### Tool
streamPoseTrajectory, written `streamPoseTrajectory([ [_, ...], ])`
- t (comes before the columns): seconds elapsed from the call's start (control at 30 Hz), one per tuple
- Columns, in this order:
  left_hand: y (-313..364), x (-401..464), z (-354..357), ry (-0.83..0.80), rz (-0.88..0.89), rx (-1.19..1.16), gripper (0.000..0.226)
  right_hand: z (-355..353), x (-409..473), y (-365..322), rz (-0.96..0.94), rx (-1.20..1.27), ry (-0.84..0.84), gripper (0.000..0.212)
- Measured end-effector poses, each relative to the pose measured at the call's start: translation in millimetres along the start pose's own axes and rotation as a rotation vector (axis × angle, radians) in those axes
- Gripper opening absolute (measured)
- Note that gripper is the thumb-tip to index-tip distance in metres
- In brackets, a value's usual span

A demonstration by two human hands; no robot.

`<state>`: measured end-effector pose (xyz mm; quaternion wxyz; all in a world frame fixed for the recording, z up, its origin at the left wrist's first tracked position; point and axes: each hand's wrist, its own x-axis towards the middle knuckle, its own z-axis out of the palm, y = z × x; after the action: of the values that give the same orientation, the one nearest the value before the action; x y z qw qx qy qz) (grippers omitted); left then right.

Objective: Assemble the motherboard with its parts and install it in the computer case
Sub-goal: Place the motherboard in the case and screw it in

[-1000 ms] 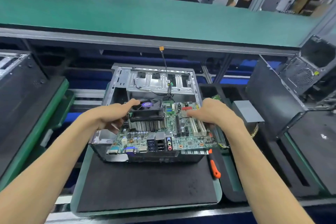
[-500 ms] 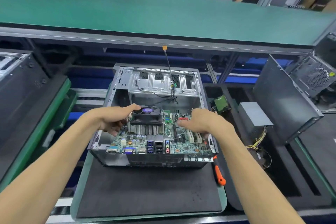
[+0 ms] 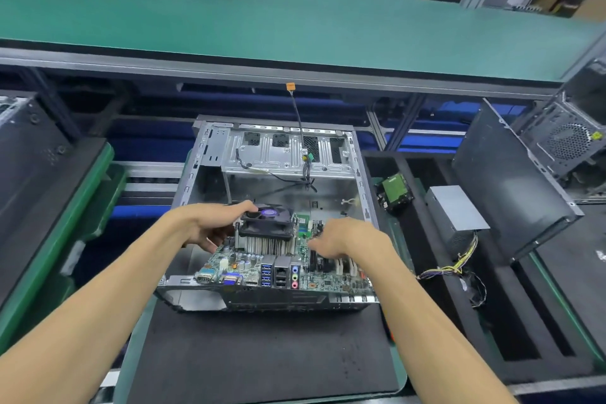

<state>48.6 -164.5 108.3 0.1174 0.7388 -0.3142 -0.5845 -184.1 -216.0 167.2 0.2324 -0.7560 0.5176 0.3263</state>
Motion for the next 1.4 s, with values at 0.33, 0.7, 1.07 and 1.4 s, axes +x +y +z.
streamPoseTrajectory([
  [0.33, 8, 25, -2, -0.003, 0.004, -0.005, 0.069, 3, 17, -3, 0.062, -0.015, 0.017, 0.047],
  [0.7, 10, 44, -9, 0.095, 0.038, -0.181, 0.057, 9, 61, -6, 0.173, 0.155, 0.135, 0.057],
  [1.07, 5, 60, 0, 0.055, -0.024, -0.098, 0.066, 10, 108, 7, 0.15, 0.171, 0.076, 0.065],
  [1.4, 15, 76, 14, 0.082, -0.039, -0.077, 0.046, 11, 138, 8, 0.194, 0.113, 0.003, 0.075],
])
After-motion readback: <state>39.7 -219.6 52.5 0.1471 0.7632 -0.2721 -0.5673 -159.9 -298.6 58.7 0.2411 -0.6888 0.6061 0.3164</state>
